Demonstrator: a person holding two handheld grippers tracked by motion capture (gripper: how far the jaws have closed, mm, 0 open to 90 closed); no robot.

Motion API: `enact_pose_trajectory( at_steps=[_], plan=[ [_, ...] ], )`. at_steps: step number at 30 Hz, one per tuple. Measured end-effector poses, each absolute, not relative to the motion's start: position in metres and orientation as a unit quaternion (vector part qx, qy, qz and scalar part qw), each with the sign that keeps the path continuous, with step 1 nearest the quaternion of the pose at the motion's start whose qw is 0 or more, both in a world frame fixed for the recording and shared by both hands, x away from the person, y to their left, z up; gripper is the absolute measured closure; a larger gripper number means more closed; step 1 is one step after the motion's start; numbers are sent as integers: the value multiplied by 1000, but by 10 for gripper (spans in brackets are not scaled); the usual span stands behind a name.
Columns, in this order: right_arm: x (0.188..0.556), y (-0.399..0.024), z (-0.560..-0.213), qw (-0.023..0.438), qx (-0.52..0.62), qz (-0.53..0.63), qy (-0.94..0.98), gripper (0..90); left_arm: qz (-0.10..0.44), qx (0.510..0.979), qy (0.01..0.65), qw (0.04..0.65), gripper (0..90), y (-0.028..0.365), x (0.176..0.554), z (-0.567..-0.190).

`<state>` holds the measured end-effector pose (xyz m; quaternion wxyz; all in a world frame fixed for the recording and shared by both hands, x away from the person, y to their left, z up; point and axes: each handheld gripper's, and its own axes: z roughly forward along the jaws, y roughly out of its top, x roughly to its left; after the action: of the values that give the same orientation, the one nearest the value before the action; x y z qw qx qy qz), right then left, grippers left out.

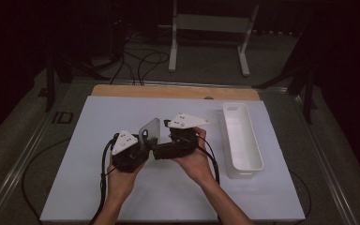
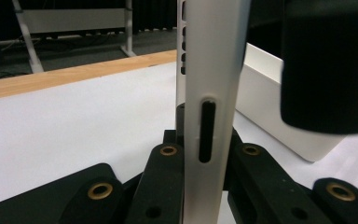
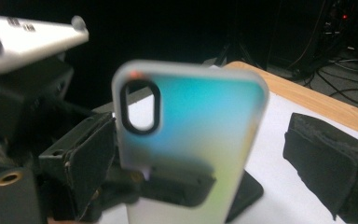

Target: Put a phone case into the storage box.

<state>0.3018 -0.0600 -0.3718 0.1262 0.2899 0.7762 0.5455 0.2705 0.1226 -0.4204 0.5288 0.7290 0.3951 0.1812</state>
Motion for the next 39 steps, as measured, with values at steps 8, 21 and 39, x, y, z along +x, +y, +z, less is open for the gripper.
enact_pose_trajectory(
  at_steps=[8, 21, 39],
  plan=[
    [305, -54, -370, 120, 297, 551, 770, 138, 186, 731, 392, 527, 859, 119, 268, -421],
    [306, -48, -374, 122, 309, 545, 770, 143, 182, 737, 386, 524, 858, 114, 267, -421],
    [305, -51, -378, 127, 316, 552, 762, 165, 199, 744, 379, 513, 91, 112, 266, -422]
  ],
)
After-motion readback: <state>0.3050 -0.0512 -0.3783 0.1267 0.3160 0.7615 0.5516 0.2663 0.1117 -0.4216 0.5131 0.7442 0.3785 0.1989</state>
